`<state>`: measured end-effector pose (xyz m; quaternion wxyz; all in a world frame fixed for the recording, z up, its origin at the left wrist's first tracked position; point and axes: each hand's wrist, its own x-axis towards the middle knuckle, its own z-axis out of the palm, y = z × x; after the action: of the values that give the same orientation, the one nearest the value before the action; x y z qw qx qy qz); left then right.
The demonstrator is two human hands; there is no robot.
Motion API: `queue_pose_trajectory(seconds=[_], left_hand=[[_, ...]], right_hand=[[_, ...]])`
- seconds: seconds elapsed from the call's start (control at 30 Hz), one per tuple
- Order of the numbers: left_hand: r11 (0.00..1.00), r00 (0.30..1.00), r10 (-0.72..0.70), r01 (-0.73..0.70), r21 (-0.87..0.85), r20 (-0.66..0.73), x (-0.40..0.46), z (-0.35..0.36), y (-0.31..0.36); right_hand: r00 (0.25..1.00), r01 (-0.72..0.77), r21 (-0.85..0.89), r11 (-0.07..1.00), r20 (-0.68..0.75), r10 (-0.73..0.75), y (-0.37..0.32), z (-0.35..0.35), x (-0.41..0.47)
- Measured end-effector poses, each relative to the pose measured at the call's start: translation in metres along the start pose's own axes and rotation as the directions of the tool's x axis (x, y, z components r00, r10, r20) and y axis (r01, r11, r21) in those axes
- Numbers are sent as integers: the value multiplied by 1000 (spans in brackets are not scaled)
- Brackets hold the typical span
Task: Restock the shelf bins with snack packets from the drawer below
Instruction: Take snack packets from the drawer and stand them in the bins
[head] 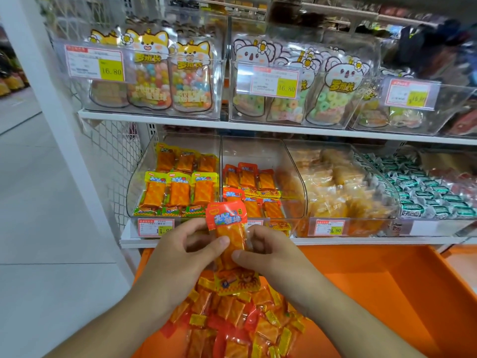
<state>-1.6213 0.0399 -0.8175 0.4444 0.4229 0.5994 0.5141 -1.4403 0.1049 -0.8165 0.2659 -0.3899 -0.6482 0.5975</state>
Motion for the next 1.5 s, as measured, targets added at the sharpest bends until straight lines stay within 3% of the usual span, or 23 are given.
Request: queue_pose_trajectory(seconds=[0.13,0.23,0.33,0.43,0.57,0.77,0.93,1.17,1.27,1.5], left_hand=[[998,1000,5,-3,56,-22,2,3,0],[998,999,-10,12,65,-32,8,5,5],[997,999,3,0,72,-38,20,13,19],[998,999,0,3,63,-53,50,32,36],[993,992,-8,22,113,-125,118,70,42],[951,988,-93,125,282,-127,196,117,14],[864,980,-193,195,463,-51,208,138,-10],[692,992,-113,41,720,52,211,144,-3],[612,980,-176,39,790,88,207,140,3],[646,978,-197,79,759,65,195,143,4]], right_hand=[[998,-41,-96,995,35,44,-5,-2,-1],[999,32,-309,950,2,-33,-12,-23,10],[938,41,-596,802,-254,-236,-22,-71,26],[898,-79,-767,636,-331,-288,-24,-109,33],[940,-58,-749,660,-264,-217,-11,-123,36],[924,-47,-723,689,-294,-245,1,-133,44],[915,15,-686,727,-284,-286,7,-142,52],[894,8,-706,708,-312,-321,16,-146,56],[901,-16,-713,701,-314,-299,20,-146,56],[895,-15,-734,679,-312,-318,23,-143,58]])
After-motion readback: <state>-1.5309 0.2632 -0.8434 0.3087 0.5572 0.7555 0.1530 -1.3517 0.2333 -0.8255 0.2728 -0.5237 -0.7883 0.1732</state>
